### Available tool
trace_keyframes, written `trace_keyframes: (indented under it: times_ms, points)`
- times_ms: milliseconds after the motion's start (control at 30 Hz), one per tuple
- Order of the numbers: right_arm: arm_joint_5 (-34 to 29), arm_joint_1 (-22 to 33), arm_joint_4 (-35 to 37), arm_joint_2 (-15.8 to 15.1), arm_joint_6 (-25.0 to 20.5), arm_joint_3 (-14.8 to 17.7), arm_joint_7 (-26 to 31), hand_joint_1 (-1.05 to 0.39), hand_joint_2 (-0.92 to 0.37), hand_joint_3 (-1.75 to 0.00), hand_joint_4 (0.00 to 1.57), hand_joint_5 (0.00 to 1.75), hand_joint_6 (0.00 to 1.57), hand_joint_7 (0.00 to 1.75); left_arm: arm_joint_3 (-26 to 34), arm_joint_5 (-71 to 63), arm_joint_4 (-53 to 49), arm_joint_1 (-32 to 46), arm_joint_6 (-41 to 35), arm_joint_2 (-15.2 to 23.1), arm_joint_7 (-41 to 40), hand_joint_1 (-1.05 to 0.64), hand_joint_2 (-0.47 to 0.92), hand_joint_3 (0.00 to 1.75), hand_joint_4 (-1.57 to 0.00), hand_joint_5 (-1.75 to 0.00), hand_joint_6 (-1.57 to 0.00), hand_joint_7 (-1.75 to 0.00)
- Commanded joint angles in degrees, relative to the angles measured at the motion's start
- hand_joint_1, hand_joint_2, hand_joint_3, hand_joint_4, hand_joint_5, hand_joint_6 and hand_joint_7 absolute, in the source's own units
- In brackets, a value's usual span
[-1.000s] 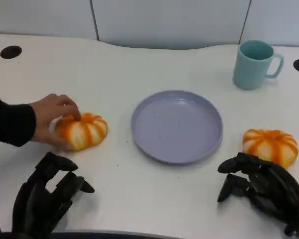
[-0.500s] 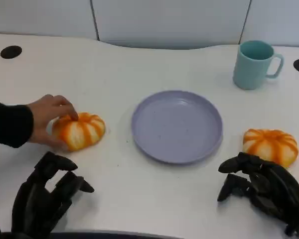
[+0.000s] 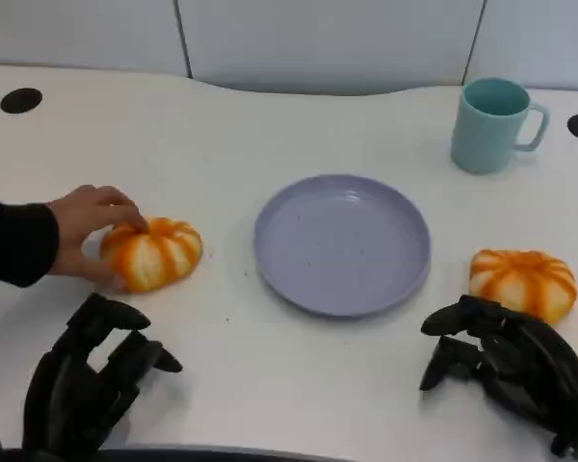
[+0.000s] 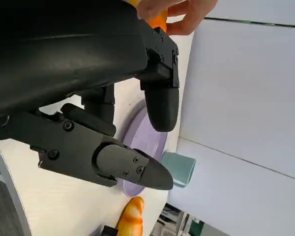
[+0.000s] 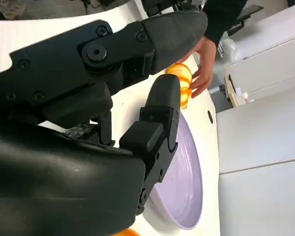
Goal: Grasp the bread from the table and place it into the plate.
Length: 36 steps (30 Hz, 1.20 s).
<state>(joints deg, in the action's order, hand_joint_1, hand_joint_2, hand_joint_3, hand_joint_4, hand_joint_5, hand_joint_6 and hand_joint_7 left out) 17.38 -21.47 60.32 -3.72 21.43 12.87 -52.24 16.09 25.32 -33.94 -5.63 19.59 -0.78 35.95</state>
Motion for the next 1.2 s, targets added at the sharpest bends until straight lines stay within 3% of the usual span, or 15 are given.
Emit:
trace_keyframes:
  times_ms: [33,700,1133,1200]
  points:
    - [-0.48,1.68,0.8,-0.58,-1.54,-0.11,0.7,-0.53,-0.92,-0.11,0.63,1.37,0.76,0.84,0.27,0.58,-0.15,-0.13,0.06,0.47,0.45,-0.61,0.9,0.0,-0.43,-1.75,-0.24,-1.74]
    - [-0.29,1.63,0.55,-0.38,-2.28,0.03,0.76,-0.52,-0.92,-0.09,0.66,1.35,0.78,0.82,0.49,0.88,0.07,0.04,-0.32,0.19,0.4,-0.62,0.88,0.0,-0.45,-1.75,-0.25,-1.74]
    - [-0.78,1.67,1.09,-0.42,-0.39,-0.21,0.77,-0.51,-0.92,-0.11,0.64,1.36,0.77,0.82,0.3,0.17,0.13,0.28,0.04,0.46,0.22,-0.63,0.89,0.0,-0.43,-1.75,-0.26,-1.71]
    - [-0.35,1.41,1.17,-0.47,-1.79,0.01,0.61,-0.51,-0.92,-0.11,0.65,1.36,0.77,0.82,0.21,0.15,0.29,0.18,-0.14,0.45,0.18,-0.62,0.9,0.01,-0.42,-1.75,-0.25,-1.73]
